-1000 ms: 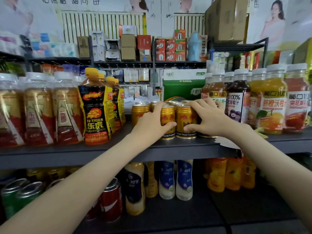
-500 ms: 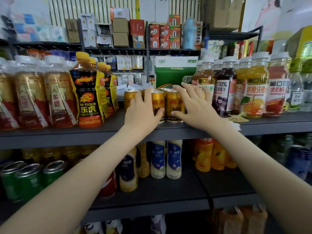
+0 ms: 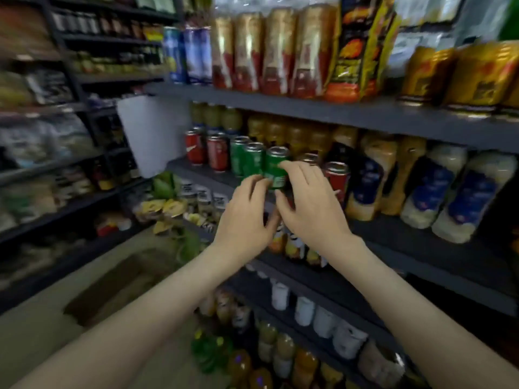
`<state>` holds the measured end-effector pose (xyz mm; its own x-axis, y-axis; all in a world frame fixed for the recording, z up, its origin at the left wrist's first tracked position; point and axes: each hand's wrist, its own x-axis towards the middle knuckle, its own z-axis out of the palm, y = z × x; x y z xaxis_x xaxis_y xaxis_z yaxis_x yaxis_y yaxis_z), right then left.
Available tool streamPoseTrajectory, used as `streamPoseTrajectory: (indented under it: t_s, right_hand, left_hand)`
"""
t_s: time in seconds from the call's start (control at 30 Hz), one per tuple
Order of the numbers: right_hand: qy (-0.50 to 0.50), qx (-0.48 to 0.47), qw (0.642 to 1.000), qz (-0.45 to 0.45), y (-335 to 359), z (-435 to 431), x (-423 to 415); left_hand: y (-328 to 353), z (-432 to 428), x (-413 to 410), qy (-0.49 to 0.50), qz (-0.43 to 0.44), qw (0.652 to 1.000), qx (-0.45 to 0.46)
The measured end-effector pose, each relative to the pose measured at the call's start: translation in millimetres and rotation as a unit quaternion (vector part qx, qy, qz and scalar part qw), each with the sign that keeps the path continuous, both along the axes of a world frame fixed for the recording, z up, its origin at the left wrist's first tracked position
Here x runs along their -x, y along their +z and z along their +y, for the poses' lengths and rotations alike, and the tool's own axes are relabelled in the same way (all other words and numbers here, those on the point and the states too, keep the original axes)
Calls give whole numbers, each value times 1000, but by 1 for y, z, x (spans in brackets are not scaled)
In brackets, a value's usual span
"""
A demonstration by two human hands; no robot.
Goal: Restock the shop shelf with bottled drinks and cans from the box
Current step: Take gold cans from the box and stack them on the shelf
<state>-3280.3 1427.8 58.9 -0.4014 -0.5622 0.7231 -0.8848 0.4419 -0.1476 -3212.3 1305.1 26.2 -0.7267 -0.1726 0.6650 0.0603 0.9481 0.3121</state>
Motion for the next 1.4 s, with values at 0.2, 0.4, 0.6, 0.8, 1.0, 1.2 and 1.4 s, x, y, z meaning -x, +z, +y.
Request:
streamPoseTrajectory:
  t_s: [0.2, 0.4, 0.6, 0.8, 1.0, 1.2, 1.4]
  right_hand:
    - [120, -119, 979, -111, -71, -135, -48]
    - [188, -185, 954, -144, -126, -283, -89]
    - [219, -241, 931, -165, -173, -453, -122]
    - [184, -294, 915, -204, -219, -555, -111]
    - [153, -361, 883, -257, -295, -636, -65]
    - [148, -439, 817, -343, -396, -748, -18]
    - [139, -508, 746, -408, -537, -841, 17]
  left_hand:
    - [-68, -115, -94, 179, -132, 972, -73]
    - [-115, -236, -164, 275, -162, 941, -113]
    - [-152, -386, -216, 330, -222, 908, -133]
    - [-188, -493, -220, 337, -291, 875, -191]
    - [-264, -582, -196, 343, -369, 822, -265]
    - [-360, -692, -165, 356, -445, 755, -325]
    - [-491, -795, -133, 391, -476, 683, -394]
